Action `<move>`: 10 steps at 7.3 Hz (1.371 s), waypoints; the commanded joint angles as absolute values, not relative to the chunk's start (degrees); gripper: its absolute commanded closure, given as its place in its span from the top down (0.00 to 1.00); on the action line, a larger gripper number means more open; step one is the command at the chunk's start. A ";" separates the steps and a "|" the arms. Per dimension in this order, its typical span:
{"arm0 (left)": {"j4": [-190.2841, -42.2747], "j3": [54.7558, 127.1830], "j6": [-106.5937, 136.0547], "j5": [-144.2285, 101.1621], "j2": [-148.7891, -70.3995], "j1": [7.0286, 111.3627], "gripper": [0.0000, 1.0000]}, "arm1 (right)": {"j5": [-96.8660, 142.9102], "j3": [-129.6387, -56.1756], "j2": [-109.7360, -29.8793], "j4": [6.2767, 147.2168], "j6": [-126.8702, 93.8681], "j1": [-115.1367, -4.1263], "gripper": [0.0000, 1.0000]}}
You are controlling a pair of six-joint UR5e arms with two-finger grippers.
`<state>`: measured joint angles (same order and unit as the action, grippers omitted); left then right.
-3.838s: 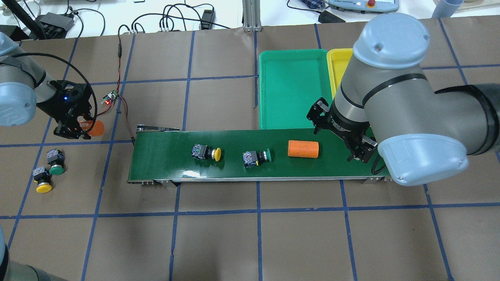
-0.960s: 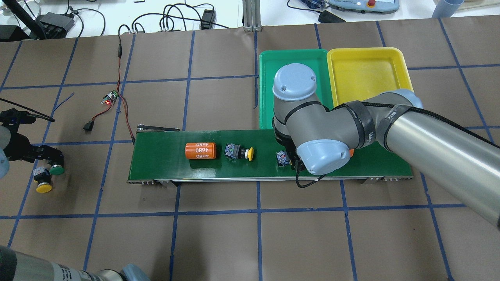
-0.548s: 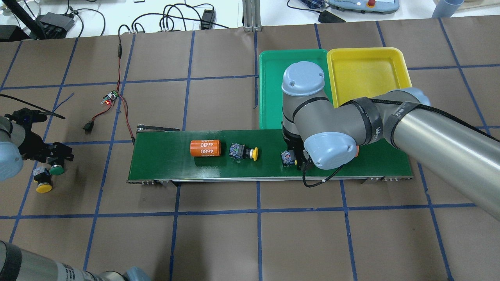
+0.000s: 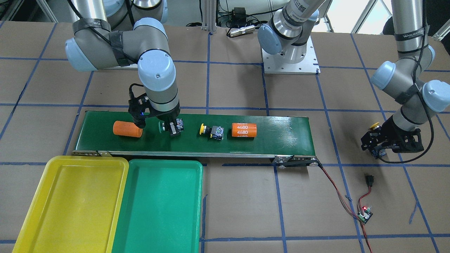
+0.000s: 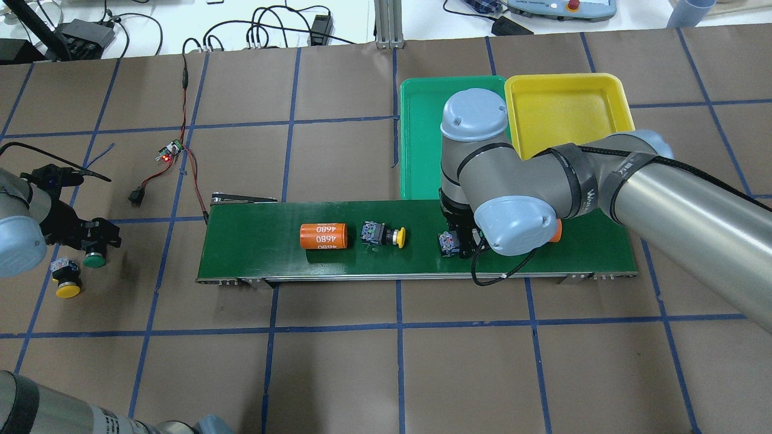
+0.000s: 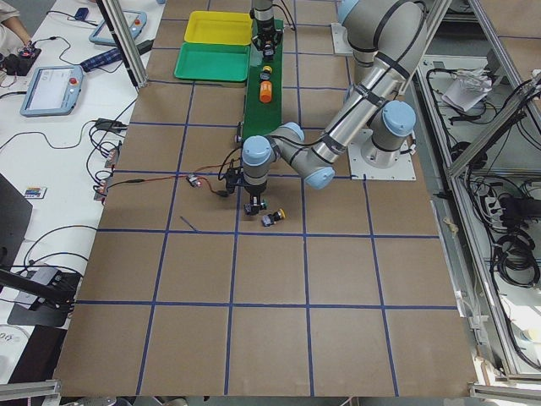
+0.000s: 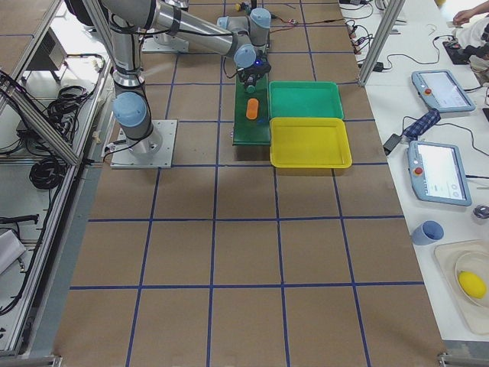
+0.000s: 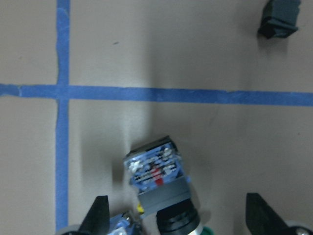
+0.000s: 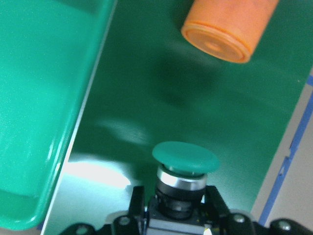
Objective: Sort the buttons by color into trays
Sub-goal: 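Drop green button into green tray with right gripper while left grasps button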
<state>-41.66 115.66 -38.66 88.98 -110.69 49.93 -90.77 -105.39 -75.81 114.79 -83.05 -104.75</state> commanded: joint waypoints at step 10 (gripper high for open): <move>-59.19 113.05 -72.30 89.48 -97.49 68.16 0.00 | -93.34 -96.07 -62.68 126.91 -27.51 -99.41 0.94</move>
<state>-53.89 114.56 -66.68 90.58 -99.73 64.09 -93.30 -96.18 -64.26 125.74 -28.90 -99.50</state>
